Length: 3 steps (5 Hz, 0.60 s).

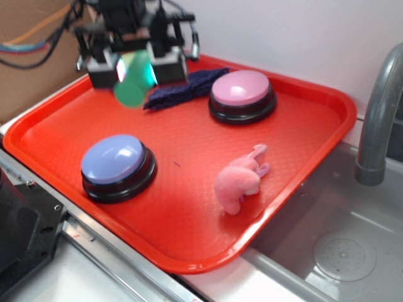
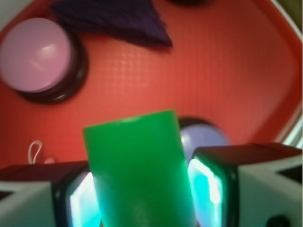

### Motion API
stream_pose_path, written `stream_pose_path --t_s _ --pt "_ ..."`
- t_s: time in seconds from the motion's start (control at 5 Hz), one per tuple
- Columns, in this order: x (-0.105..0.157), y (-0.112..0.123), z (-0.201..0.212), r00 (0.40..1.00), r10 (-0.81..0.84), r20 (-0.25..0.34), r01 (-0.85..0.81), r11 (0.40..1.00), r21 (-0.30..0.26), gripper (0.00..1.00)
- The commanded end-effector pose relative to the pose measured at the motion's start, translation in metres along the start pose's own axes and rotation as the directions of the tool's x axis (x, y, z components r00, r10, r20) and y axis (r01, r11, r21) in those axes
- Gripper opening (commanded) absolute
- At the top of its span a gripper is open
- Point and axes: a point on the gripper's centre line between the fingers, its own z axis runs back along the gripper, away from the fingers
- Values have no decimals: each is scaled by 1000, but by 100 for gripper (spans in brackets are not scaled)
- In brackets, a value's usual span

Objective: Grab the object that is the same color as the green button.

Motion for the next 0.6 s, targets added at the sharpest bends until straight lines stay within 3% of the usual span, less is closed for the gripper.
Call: stream_pose_path --t_s 0.0,0.4 --pt "64 5 43 968 -245 52 245 969 5 0" --pt "75 20 39 936 -348 63 349 937 -15 0"
